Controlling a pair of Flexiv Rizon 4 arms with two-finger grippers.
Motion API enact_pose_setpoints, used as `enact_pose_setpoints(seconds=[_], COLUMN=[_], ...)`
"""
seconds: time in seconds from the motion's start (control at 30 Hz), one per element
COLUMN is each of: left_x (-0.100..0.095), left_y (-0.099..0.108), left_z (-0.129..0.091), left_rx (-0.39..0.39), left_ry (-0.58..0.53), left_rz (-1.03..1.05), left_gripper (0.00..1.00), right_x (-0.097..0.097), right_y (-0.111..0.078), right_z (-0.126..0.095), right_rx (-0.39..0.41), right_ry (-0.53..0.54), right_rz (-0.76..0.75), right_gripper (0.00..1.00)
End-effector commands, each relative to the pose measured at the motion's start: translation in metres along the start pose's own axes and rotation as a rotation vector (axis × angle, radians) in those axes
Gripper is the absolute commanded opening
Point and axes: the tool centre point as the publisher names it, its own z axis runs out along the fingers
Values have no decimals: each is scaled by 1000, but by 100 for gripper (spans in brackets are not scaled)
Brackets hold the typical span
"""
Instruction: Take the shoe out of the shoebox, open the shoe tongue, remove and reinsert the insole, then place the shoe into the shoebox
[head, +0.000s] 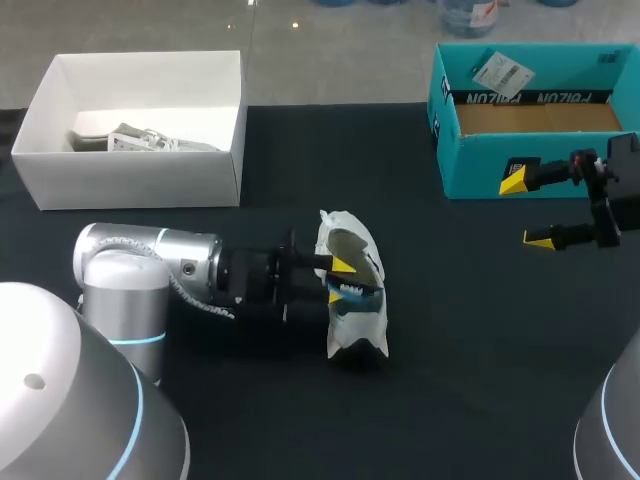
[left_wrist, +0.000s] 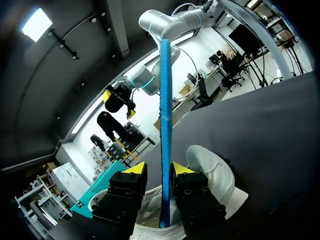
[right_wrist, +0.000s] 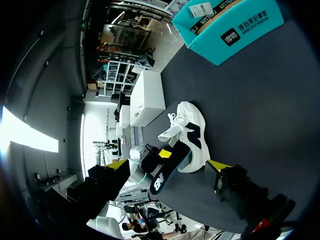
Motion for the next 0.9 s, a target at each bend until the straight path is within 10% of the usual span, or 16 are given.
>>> enact_pose_setpoints(seconds=[0.03, 0.4, 0.57, 0.67, 0.9], left_x=[6, 4, 6, 9, 18], left_y=[1, -15, -21, -24, -18], left_z=[0, -5, -7, -8, -3], left_rx=[-10, 2, 4, 5, -15], left_ry=[10, 6, 4, 0, 16], left_rz=[-6, -6, -11, -11, -12], left_gripper=[0, 41, 33, 0, 0], right_x=[0, 0, 0, 0, 0], right_y=[-1, -1, -1, -1, -1], right_z=[1, 1, 1, 1, 1], right_rx=[-1, -1, -1, -1, -1], right_ry=[-3, -3, -3, -3, -3], right_rz=[2, 2, 2, 2, 2], right_gripper=[100, 100, 100, 100, 100])
